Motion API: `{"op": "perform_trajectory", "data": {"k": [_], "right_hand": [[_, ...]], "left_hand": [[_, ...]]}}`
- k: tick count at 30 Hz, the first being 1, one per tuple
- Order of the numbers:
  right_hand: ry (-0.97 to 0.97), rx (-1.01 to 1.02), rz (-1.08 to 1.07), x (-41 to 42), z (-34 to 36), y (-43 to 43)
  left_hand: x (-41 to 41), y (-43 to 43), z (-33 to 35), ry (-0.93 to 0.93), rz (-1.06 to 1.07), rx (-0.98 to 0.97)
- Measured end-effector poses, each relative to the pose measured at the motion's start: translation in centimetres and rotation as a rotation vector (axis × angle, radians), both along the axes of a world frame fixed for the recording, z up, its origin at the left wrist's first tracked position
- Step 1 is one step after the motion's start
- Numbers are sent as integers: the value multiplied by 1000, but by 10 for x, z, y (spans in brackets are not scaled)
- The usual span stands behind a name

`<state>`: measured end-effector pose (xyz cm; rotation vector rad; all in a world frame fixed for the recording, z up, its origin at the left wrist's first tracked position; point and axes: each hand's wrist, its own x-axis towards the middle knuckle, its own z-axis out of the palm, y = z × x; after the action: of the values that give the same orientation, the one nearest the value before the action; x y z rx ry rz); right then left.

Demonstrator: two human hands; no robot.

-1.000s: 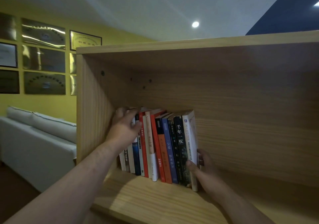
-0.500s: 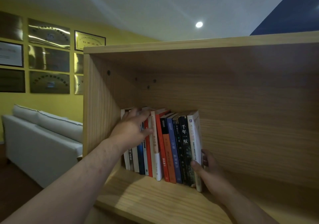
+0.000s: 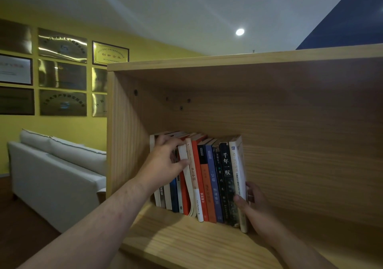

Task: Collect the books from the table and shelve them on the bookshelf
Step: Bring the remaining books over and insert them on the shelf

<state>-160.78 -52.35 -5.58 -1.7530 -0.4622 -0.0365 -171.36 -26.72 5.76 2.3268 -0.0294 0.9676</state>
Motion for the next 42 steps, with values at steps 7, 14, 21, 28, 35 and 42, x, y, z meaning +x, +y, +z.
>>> {"op": "perform_trajectory", "data": {"k": [7, 14, 21, 28, 35, 42], "right_hand": [[18, 13, 16, 1, 0, -1], [28, 27, 4, 0, 1, 1], [4, -26, -36, -3, 4, 0], [-19, -47, -48, -13, 9, 0], [-109, -173, -74, -36, 23, 5], [-241, -28, -85, -83, 53, -8]], "left_hand": [[5, -23, -9, -133, -77, -318], [-15, -23, -4, -307, -28, -495], [-27, -35, -37, -181, -119, -591], [-49, -37, -65, -168, -21, -629], [-98, -36, -63, -252, 13, -623], [-140, -48, -33, -163, -135, -445]]}}
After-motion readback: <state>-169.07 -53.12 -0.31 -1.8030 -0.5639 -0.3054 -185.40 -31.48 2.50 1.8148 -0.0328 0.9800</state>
